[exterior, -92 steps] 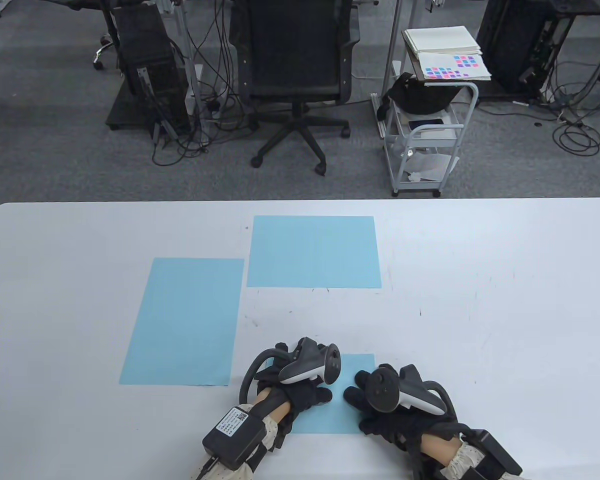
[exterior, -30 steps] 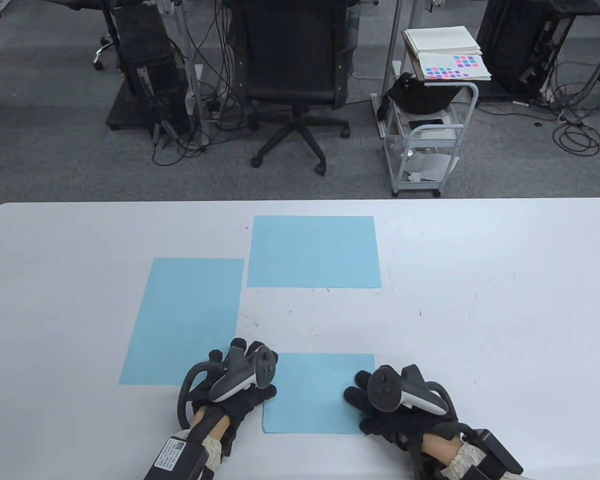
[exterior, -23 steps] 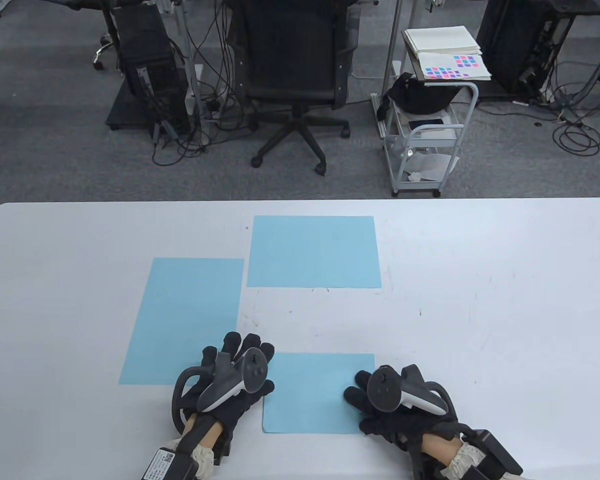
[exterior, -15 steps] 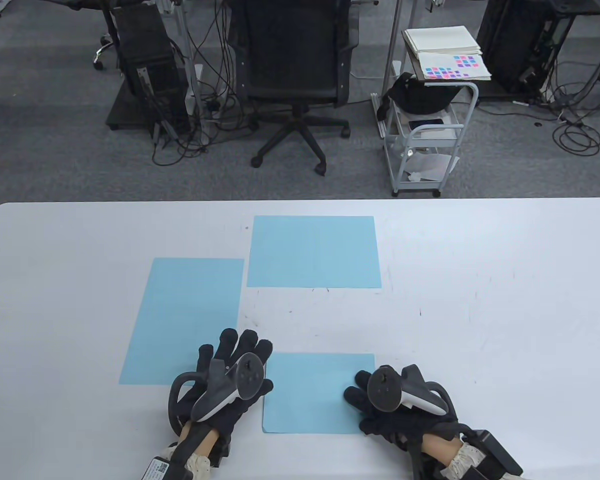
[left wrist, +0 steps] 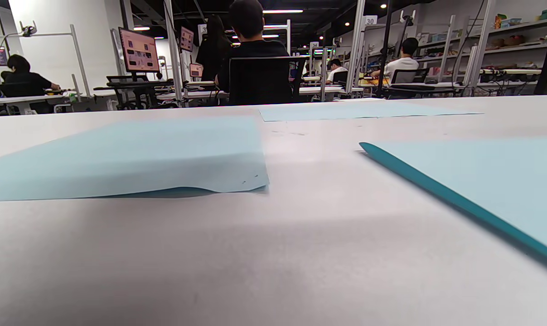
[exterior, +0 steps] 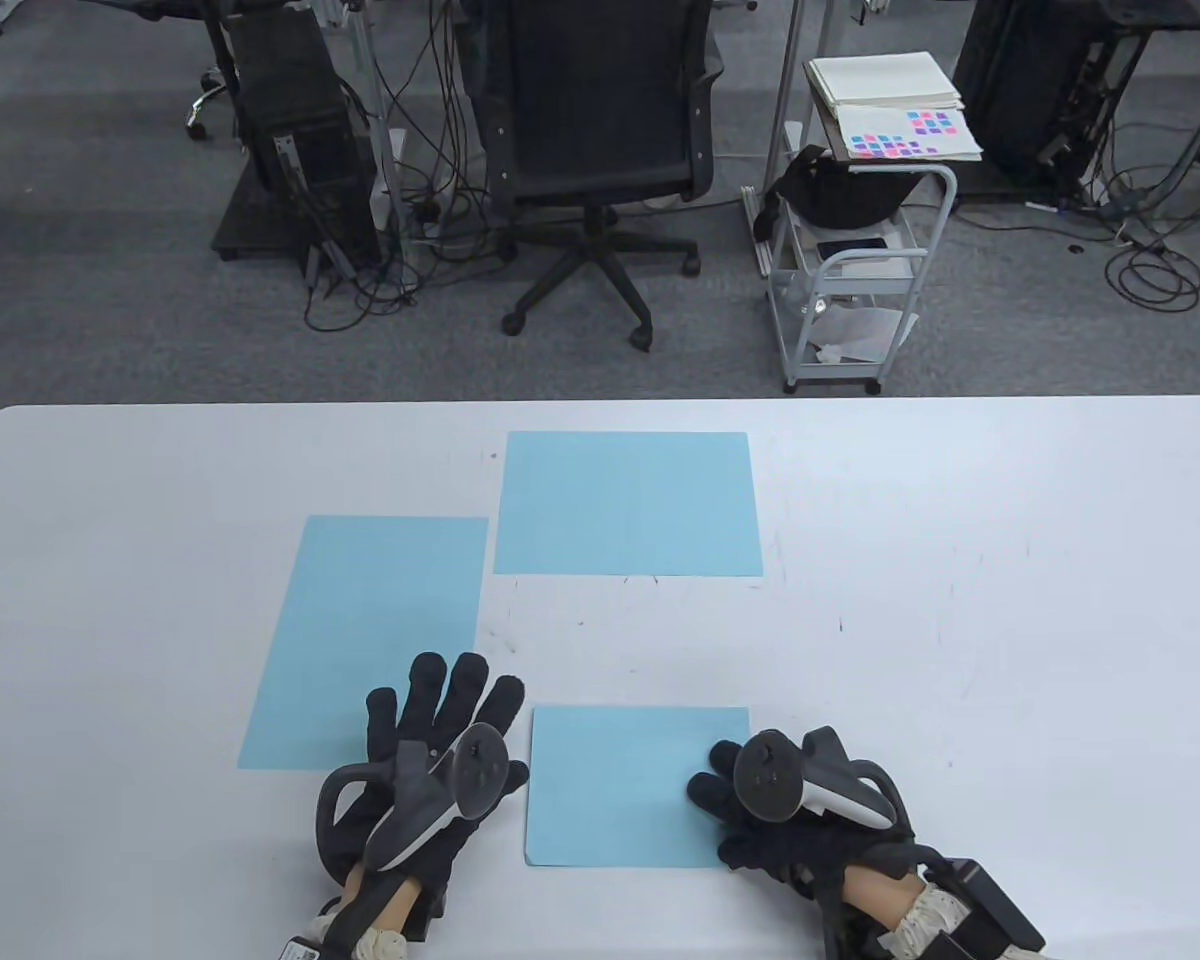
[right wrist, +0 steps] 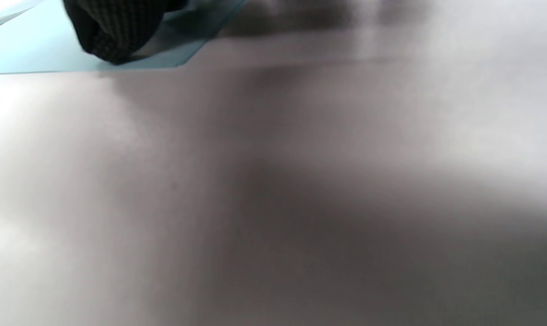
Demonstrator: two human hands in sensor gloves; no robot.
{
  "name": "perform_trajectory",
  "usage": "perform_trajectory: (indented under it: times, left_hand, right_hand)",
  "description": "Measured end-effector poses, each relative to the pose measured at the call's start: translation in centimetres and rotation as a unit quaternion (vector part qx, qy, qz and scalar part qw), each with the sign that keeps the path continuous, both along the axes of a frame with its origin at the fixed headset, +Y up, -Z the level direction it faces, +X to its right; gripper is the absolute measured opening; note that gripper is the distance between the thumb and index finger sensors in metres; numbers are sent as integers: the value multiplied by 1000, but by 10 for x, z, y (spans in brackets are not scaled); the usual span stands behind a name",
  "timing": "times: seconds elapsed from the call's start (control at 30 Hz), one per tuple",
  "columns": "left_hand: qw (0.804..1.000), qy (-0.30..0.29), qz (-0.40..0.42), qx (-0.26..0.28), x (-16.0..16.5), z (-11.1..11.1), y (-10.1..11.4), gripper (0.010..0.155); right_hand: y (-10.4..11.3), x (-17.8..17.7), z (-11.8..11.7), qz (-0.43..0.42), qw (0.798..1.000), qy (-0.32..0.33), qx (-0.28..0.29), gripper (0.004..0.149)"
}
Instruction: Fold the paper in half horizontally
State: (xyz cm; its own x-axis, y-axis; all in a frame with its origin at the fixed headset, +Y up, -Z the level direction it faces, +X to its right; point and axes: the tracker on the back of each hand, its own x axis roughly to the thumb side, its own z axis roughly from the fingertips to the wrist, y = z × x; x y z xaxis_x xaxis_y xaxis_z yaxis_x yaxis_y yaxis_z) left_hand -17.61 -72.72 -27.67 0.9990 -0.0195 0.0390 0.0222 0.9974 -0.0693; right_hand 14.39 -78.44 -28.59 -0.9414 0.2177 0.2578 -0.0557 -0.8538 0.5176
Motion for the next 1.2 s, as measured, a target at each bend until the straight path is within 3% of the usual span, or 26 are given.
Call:
perform_trajectory:
  times: [0.43,0.67,0.93,1.2]
  left_hand:
    - [1000,-4,-7,-6,0,2,-2,77]
    - [1000,-4,-1,-12,-1,3,-2,77]
    - [1000,0,7,-13,-5,4,-3,77]
    - [1000,1,12,-13,-8,3,-3,78]
  right_hand:
    - [47,-34,-39,-7,997,-41,71,65]
    - [31,-64,-60,14,997,-62,52,74]
    - [19,-98,-68,88,995,-23,52,81]
    - [20,-103,-86,103,994,-28,7,79]
